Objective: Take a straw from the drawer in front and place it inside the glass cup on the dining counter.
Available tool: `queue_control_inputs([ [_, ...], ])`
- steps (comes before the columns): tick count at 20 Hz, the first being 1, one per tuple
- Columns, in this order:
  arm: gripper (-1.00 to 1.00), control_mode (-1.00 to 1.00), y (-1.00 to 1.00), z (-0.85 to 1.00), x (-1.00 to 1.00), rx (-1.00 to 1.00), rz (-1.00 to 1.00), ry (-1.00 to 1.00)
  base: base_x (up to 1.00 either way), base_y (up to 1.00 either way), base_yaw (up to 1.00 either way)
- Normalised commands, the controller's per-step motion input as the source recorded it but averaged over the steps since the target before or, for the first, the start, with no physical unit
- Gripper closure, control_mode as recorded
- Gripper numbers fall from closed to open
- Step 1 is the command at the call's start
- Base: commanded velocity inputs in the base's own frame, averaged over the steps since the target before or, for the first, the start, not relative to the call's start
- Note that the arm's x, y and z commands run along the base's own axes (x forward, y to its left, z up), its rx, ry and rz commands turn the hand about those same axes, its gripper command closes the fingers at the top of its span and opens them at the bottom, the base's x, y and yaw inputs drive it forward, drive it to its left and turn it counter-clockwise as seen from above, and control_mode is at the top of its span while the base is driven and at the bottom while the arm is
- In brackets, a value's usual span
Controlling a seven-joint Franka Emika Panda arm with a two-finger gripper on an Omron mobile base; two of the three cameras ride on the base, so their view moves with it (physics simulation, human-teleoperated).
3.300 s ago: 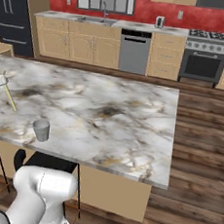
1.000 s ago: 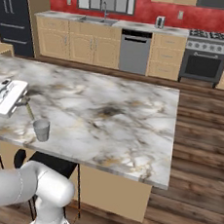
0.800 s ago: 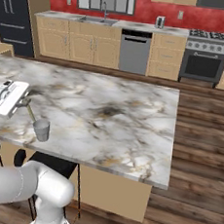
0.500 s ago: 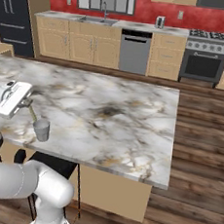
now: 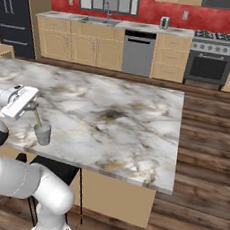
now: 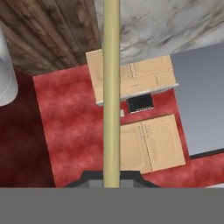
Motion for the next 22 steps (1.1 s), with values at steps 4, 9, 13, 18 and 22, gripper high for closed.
queue_control_inputs([
  [4, 1.00, -1.00, 0.09, -0.19, 0.22, 0.00, -0.01, 0.06, 0.00, 0.00, 0.00],
  [9, 1.00, -1.00, 0.14, -0.14, 0.17, 0.00, -0.01, 0.02, 0.00, 0.00, 0.00],
  [13, 1.00, -1.00, 0.12, -0.07, 0.17, 0.00, -0.01, 0.00, 0.00, 0.00, 0.00],
  [18, 1.00, -1.00, 0.03, -0.12, 0.16, 0.00, -0.01, 0.01, 0.00, 0.00, 0.00],
  [22, 1.00, -1.00, 0.00, -0.17, 0.21, 0.00, -0.01, 0.03, 0.00, 0.00, 0.00],
])
